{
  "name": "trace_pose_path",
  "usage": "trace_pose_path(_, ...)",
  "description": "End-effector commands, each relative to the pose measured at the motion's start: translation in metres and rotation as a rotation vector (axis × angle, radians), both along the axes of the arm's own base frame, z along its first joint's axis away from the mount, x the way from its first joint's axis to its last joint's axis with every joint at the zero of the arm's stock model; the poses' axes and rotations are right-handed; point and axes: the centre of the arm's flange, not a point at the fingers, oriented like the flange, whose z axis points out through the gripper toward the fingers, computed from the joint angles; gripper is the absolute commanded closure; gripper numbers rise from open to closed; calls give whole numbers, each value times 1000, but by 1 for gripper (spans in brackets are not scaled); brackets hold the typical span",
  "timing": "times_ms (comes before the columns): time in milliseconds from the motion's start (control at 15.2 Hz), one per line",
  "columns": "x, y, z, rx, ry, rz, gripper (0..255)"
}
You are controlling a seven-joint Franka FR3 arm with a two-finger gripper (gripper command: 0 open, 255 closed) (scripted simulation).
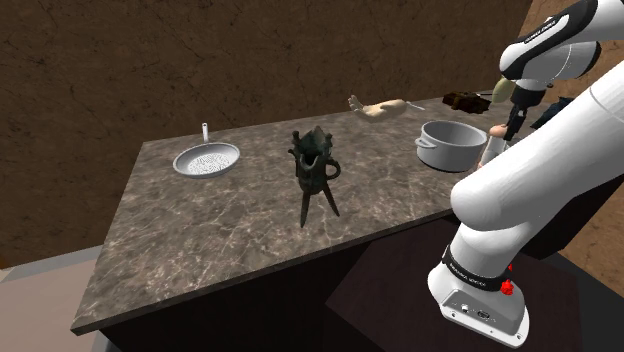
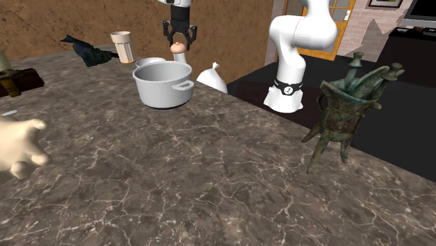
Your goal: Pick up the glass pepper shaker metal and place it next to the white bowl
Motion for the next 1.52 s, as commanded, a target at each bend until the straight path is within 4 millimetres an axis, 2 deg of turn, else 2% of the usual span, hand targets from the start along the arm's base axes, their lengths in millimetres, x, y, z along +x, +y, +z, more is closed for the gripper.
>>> trace_pose_path(0, 1, -1, -8, -1, 0, 0, 255)
trace_pose_path(462, 1, -1, -8, -1, 0, 0, 255)
trace_pose_path(528, 1, -1, -8, -1, 0, 0, 0)
trace_pose_path(858, 1, -1, -8, -1, 0, 0, 0)
trace_pose_path(1122, 1, 7, 41, -1, 0, 0, 0)
trace_pose_path(1452, 1, 7, 41, -1, 0, 0, 0)
